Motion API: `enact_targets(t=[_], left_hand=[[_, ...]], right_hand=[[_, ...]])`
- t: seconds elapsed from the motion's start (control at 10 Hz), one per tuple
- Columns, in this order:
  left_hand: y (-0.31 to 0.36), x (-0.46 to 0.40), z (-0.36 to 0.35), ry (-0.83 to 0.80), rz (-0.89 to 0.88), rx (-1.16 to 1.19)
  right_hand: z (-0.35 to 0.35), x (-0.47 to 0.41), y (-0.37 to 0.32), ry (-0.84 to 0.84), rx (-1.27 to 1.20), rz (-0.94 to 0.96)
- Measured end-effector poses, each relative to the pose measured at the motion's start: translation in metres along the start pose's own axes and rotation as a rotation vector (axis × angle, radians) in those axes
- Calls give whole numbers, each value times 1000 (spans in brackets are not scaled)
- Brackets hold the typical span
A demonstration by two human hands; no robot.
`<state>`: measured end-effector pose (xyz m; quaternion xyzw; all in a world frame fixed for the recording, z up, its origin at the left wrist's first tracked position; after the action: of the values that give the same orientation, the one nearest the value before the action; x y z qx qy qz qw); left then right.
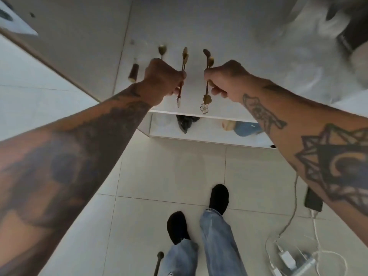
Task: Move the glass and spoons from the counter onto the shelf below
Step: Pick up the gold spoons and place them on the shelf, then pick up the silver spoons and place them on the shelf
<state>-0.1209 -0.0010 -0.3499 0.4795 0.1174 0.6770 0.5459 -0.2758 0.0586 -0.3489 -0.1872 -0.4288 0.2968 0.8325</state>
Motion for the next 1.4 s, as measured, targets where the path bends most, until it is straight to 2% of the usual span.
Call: enact_targets(t=[0.1, 0.4, 0.6, 0.7, 0.8, 0.9, 1.0, 1.2, 1.4], left_hand=[[3, -23, -7, 71, -62, -69], [2, -34, -15, 129, -132, -326], [9, -21, 0, 81, -168, -386], [-2, 4, 21, 76, -146, -406], [18, 68, 63, 17, -56, -312], [26, 126, 100, -24, -56, -253], [28, 184, 132, -164, 24, -379], [94, 260, 149, -443, -78, -405], [206, 298, 128, -536, -294, -290]], right_hand=[[-2, -30, -9, 80, 27, 22], [-31, -52, -13, 100, 147, 39], [-12, -31, -10, 171, 21, -48], [14, 4, 0, 187, -44, -112], [53, 57, 12, 185, -64, -139], [104, 127, 25, 177, -42, -169], [158, 199, 43, 185, -9, -315], [259, 318, 69, 314, -76, -380], [339, 342, 44, 489, -152, -217]])
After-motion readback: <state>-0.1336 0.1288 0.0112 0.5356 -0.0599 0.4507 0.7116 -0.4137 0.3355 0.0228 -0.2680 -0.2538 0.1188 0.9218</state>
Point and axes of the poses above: each hand's wrist, its own x-axis away from the middle knuckle, its own z-axis out of the back of the hand, y = z × x, the point moved 3 cm from there along -x, towards the middle knuckle, and after that the axes turned 4 degrees about x, right-handed, at the moved point
